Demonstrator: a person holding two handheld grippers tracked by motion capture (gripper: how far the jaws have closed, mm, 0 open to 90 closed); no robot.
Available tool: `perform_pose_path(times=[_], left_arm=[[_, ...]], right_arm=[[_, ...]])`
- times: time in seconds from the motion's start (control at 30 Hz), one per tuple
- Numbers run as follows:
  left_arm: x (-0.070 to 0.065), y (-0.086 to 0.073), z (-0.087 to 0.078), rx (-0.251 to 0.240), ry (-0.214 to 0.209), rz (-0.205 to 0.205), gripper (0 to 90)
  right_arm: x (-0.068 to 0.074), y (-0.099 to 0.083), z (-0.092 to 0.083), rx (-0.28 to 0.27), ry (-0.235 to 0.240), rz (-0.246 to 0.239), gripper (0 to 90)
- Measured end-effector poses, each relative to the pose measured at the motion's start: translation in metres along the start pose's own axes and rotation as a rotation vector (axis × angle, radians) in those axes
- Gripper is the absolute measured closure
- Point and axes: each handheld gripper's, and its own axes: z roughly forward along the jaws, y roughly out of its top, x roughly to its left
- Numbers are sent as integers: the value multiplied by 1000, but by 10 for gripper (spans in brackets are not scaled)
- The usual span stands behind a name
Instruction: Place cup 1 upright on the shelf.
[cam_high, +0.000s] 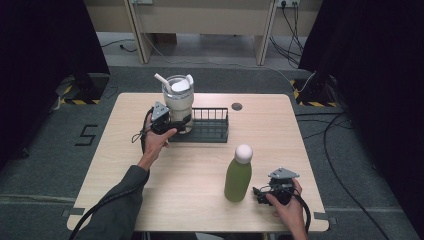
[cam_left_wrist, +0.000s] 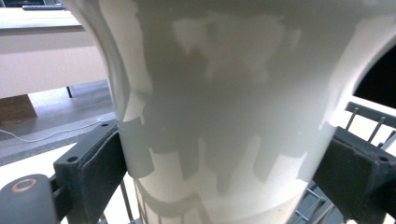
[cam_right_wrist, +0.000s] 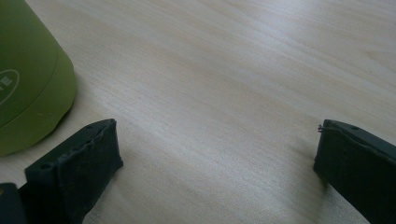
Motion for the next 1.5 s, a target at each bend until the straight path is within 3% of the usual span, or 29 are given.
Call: perform_pose_path(times=[0.5, 0.8, 0.97, 1.5], left_arm=[[-1, -1, -11, -5, -3, -26, 104], [0, -1, -33, -12, -13, -51, 145], [-4, -1, -46, 4, -37, -48, 145], [-13, 0, -72, -10, -60, -47, 146]], right_arm=[[0, 0, 0, 1, 3, -3, 5], [0, 0, 0, 0, 3, -4, 5], [0, 0, 0, 1, 3, 1, 5], [0, 0, 0, 1, 3, 1, 4]])
